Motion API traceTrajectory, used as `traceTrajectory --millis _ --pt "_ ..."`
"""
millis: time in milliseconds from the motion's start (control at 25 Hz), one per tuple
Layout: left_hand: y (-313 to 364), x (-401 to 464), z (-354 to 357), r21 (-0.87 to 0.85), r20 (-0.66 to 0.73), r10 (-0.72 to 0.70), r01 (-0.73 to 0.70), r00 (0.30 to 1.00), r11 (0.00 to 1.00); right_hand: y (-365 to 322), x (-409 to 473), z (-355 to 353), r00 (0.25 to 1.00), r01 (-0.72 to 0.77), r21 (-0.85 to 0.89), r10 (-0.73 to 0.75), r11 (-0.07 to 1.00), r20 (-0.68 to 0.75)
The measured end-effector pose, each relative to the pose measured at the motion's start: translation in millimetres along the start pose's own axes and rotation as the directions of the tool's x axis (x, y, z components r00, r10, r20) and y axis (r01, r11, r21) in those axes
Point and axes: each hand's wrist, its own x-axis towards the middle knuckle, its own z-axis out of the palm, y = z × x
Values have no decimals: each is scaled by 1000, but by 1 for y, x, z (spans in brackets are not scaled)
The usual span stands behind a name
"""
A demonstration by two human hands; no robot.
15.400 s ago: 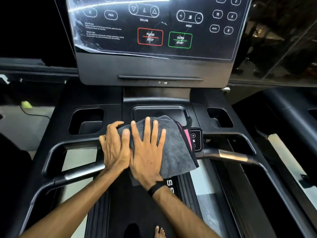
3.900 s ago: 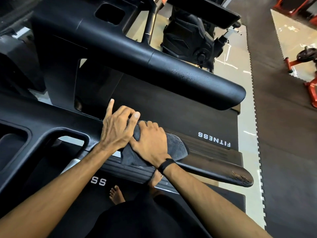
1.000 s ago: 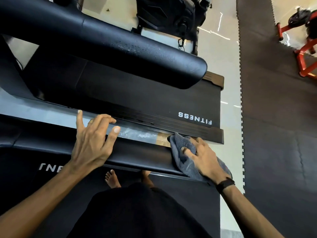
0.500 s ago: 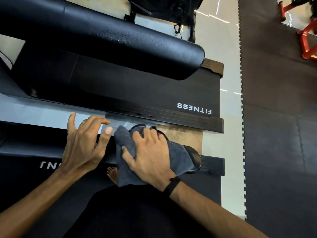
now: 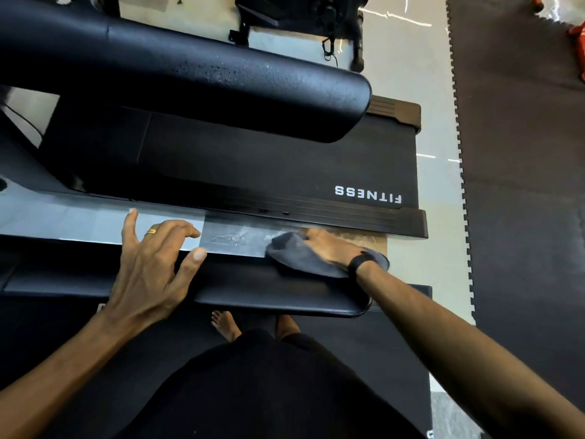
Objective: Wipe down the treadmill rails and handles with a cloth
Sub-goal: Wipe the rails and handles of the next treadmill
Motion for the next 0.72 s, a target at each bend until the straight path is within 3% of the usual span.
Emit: traceTrajectory --millis 80,240,440,520,720 --pt "-1 0 1 -32 -29 -26 25 999 999 21 -22 -4 998 -53 -48 52 997 -34" --pt "-2 -1 1 -154 -65 -99 88 993 984 30 -61 11 956 -89 -226 20 970 -293" --pt "0 -1 -1 -246 -83 -106 82 991 966 18 -96 43 774 -69 -345 -168 936 -611" --pt "-2 0 -1 -265 -74 -100 77 992 961 3 -102 55 718 -58 -399 -239 915 -653" --pt "-2 1 -3 -333 -65 -102 75 993 940 -50 -94 77 660 -3 -490 -366 872 -656"
